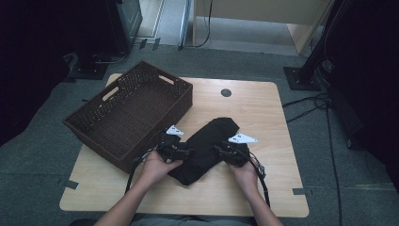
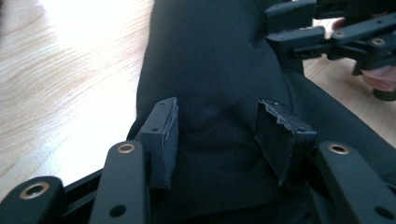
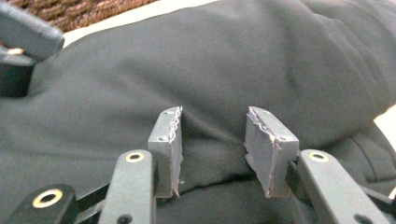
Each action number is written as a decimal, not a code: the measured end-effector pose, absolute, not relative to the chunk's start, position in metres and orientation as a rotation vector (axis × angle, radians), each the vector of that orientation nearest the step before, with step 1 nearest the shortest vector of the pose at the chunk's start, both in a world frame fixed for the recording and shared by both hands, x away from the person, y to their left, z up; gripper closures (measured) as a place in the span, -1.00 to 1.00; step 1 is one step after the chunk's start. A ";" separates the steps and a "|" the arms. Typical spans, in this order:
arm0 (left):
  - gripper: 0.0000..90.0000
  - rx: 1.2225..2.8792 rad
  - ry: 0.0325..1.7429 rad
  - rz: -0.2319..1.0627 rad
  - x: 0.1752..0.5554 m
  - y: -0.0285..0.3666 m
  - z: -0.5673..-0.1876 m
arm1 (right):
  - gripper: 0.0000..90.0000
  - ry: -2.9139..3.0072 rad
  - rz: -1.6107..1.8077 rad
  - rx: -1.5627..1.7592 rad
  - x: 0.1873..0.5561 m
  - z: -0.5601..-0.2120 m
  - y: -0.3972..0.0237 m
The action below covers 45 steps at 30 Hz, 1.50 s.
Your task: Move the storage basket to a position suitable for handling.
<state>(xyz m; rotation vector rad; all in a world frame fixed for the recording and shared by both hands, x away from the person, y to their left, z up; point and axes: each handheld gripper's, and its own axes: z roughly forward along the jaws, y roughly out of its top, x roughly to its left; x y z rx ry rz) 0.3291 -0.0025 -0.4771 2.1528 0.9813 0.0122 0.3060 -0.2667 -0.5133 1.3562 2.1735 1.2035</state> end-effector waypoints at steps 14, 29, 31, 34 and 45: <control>-0.16 2.176 0.937 0.018 0.340 -0.008 -0.466 | 0.25 2.173 1.258 1.389 0.302 -0.503 -0.269; -0.19 2.158 0.949 -0.028 0.371 -0.012 -0.462 | 0.50 2.215 1.267 1.408 0.283 -0.498 -0.282; -0.20 2.157 0.945 -0.032 0.375 -0.014 -0.462 | 0.61 2.225 1.265 1.409 0.280 -0.498 -0.283; -0.21 2.167 0.940 -0.042 0.378 -0.018 -0.464 | 0.72 2.252 1.241 1.408 0.277 -0.501 -0.282; -0.34 2.210 0.938 -0.118 0.385 -0.024 -0.478 | 0.73 2.281 1.197 1.410 0.277 -0.516 -0.273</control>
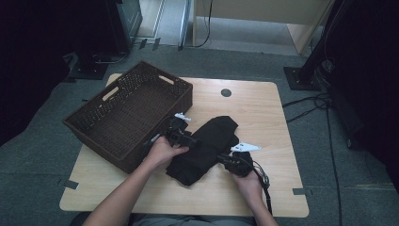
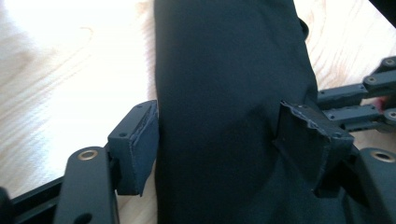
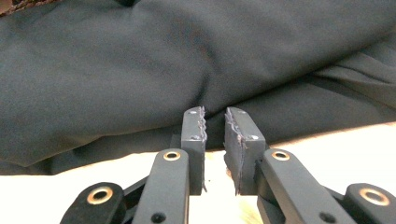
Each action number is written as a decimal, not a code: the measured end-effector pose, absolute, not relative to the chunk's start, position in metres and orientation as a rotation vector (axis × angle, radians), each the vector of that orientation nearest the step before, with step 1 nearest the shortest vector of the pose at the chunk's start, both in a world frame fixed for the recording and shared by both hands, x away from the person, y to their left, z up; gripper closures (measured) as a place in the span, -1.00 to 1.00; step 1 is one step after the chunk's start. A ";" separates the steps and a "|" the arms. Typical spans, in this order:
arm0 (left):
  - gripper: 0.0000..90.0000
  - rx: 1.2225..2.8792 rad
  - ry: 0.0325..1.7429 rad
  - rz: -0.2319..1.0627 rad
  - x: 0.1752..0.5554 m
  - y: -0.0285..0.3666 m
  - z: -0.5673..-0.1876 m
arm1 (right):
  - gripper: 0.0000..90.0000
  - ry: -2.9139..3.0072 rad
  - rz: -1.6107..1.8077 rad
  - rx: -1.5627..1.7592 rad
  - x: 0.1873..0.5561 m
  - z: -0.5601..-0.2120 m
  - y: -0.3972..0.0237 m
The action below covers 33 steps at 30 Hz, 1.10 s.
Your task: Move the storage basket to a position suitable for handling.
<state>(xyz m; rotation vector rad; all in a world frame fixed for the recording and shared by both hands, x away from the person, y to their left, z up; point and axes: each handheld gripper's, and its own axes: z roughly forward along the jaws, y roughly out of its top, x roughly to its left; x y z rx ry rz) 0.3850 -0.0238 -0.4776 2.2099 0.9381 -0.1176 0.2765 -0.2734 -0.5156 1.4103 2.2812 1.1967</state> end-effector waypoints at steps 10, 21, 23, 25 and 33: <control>-0.53 2.264 0.935 -0.130 0.387 -0.028 -0.483 | 0.73 2.276 1.208 1.396 0.284 -0.519 -0.267; -0.72 2.292 0.990 -0.179 0.396 -0.031 -0.493 | 0.73 2.295 1.204 1.348 0.296 -0.520 -0.258; -0.77 2.297 0.991 -0.178 0.397 -0.031 -0.495 | 0.73 2.297 1.200 1.320 0.297 -0.520 -0.257; -0.80 2.300 0.981 -0.169 0.398 -0.031 -0.495 | 0.72 2.294 1.203 1.322 0.297 -0.520 -0.257; -0.70 2.326 0.959 -0.177 0.396 -0.035 -0.493 | 0.72 2.308 1.184 1.312 0.300 -0.519 -0.252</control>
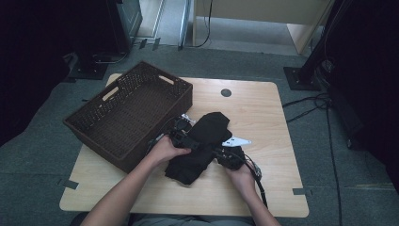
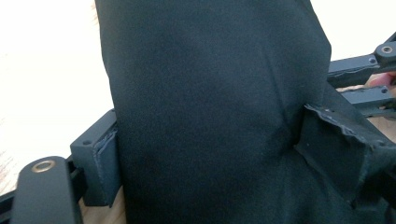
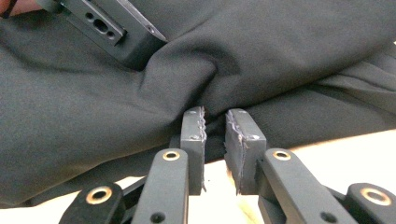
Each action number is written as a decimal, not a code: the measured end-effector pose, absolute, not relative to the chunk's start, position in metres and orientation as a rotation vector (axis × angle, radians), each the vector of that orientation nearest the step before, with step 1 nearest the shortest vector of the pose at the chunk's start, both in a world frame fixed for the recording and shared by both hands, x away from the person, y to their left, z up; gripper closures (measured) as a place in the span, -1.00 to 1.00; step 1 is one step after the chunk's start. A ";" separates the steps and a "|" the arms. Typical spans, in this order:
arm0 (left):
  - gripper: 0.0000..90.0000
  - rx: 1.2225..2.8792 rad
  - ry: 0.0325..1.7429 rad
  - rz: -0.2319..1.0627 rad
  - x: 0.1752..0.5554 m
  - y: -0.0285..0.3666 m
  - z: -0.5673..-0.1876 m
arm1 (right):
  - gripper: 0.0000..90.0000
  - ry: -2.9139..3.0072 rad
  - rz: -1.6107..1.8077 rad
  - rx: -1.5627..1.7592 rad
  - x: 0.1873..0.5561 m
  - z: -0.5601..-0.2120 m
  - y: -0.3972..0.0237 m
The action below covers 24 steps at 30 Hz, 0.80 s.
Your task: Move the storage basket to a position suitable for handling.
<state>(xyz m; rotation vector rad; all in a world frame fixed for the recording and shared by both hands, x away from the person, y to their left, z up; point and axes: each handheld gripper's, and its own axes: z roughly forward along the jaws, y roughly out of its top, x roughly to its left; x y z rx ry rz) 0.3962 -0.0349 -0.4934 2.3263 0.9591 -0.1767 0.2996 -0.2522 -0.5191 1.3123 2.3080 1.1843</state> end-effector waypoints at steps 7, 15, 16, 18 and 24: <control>-0.56 2.342 0.947 -0.166 0.395 -0.036 -0.491 | 0.71 2.304 1.188 1.299 0.302 -0.520 -0.249; -0.44 2.365 0.935 -0.131 0.392 -0.039 -0.488 | 0.71 2.289 1.186 1.297 0.301 -0.520 -0.246; -0.41 2.361 0.939 -0.131 0.392 -0.039 -0.488 | 0.71 2.289 1.186 1.298 0.301 -0.520 -0.246; -0.26 2.352 0.938 -0.130 0.393 -0.037 -0.488 | 0.69 2.289 1.193 1.296 0.301 -0.521 -0.247; 0.00 2.331 0.936 -0.106 0.391 -0.034 -0.486 | 0.62 2.285 1.207 1.290 0.301 -0.521 -0.246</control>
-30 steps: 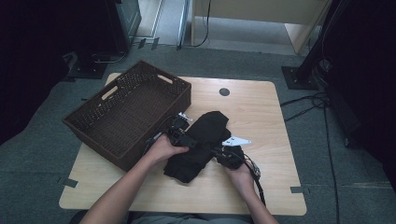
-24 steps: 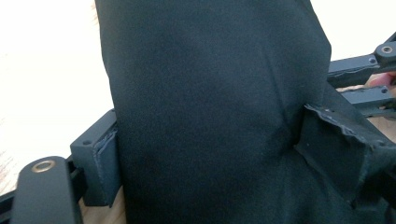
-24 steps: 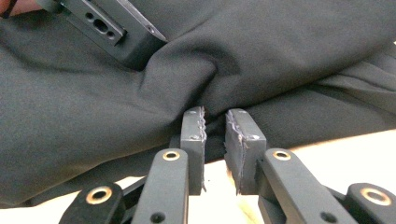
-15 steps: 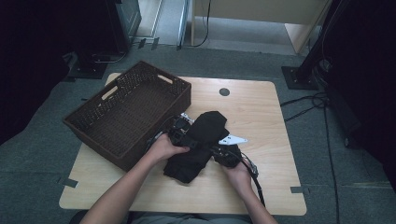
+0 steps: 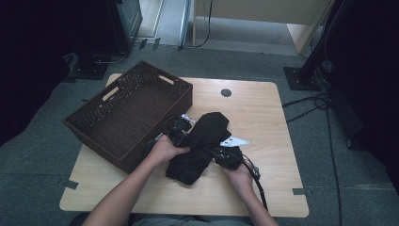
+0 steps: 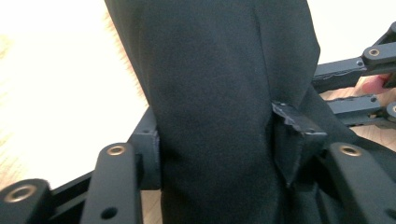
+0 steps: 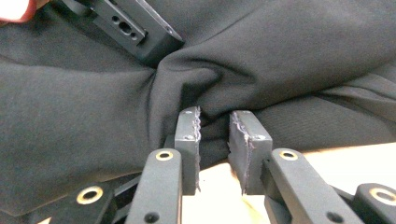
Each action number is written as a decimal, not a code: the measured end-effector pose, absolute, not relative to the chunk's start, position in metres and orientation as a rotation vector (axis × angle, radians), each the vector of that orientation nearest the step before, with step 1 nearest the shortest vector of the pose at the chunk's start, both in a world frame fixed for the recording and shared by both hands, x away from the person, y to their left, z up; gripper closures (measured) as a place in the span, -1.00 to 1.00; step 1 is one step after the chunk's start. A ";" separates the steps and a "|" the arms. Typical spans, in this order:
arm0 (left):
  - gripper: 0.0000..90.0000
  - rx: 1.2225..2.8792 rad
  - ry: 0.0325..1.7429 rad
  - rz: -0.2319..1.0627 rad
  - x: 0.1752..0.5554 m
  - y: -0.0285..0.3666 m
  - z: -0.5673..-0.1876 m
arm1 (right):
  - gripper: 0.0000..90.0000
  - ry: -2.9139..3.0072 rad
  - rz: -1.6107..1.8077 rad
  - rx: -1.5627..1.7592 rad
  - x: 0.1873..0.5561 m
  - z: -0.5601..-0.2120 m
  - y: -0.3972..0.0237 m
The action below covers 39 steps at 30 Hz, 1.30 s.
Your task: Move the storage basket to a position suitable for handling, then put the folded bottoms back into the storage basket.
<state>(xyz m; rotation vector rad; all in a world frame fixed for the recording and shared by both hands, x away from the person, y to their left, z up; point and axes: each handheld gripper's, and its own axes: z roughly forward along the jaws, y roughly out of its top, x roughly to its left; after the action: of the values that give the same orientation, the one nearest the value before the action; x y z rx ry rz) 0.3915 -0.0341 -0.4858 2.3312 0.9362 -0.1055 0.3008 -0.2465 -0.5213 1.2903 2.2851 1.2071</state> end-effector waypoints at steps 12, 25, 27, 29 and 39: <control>0.54 2.319 0.905 -0.059 0.389 -0.030 -0.473 | 0.25 2.317 1.252 1.307 0.302 -0.519 -0.252; 0.60 2.368 0.819 0.013 0.389 -0.031 -0.441 | 0.20 2.257 1.227 1.346 0.300 -0.513 -0.270; 0.60 2.361 0.820 0.022 0.390 -0.029 -0.436 | 0.19 2.261 1.225 1.345 0.300 -0.513 -0.269; 0.60 2.354 0.819 0.028 0.390 -0.026 -0.432 | 0.18 2.262 1.225 1.340 0.300 -0.513 -0.269; 0.60 2.309 0.841 0.011 0.393 -0.010 -0.411 | 0.15 2.268 1.220 1.333 0.300 -0.515 -0.267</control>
<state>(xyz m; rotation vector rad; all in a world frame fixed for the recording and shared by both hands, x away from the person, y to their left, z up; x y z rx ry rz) 0.3933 -0.0100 -0.4109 2.3091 0.8409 0.0105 0.2999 -0.2674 -0.5146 1.3331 2.2682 1.2200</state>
